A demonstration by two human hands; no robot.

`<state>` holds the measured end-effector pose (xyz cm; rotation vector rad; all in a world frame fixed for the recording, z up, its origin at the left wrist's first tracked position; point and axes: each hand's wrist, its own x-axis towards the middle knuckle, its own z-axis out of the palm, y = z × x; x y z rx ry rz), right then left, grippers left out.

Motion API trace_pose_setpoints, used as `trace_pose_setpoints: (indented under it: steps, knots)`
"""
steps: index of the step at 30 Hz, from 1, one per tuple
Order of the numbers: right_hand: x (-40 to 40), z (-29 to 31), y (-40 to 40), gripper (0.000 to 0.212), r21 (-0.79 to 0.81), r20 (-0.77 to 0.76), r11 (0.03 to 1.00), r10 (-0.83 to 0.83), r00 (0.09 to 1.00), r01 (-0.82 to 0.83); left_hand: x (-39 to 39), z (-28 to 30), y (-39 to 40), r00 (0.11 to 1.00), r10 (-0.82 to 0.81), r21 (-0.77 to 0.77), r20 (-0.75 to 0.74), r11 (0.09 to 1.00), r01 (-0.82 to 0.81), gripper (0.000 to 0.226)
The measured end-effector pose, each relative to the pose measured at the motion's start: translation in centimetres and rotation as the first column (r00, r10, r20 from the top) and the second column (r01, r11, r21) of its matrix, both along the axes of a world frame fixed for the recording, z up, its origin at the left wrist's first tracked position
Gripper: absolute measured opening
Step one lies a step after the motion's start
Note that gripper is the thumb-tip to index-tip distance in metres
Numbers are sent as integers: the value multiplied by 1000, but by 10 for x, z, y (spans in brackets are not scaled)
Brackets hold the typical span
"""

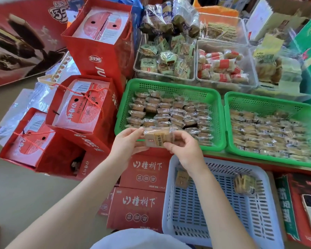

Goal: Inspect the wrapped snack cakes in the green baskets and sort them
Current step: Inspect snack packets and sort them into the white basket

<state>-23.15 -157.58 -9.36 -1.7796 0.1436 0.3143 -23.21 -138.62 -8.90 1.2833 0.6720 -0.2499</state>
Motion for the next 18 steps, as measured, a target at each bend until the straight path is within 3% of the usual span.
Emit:
trace_pose_setpoints:
  steps: [2, 4, 6, 8, 10, 12, 15, 18]
  knots:
    - [22, -3, -7, 29, -64, 6, 997, -39, 999, 39, 20, -10, -1, 999, 30, 105, 19, 994, -32, 14]
    - [47, -6, -12, 30, -124, 25, 989, -76, 997, 79, 39, -29, 4, 993, -94, 461, 65, 886, 54, 14]
    - [70, -8, -13, 32, -170, 54, 980, -93, 994, 101, 55, -49, 13, 947, -316, 770, 64, 619, 154, 19]
    - [91, -11, -7, 28, -185, 76, 977, -93, 993, 106, 71, -72, 21, 845, -535, 910, -5, 347, 225, 36]
    - [110, -16, 4, 27, -178, 90, 978, -90, 992, 105, 86, -88, 26, 733, -649, 928, -206, 108, 356, 55]
    - [127, -27, 18, 28, -189, 107, 977, -77, 991, 97, 96, -103, 33, 647, -665, 887, -373, -52, 459, 65]
    - [146, -54, 37, 30, -291, 96, 956, -20, 995, 47, 101, -120, 40, 589, -683, 863, -432, -124, 489, 69]
    - [155, -75, 43, 34, -472, 99, 879, 127, 987, -65, 103, -126, 40, 607, -671, 869, -426, -118, 480, 70]
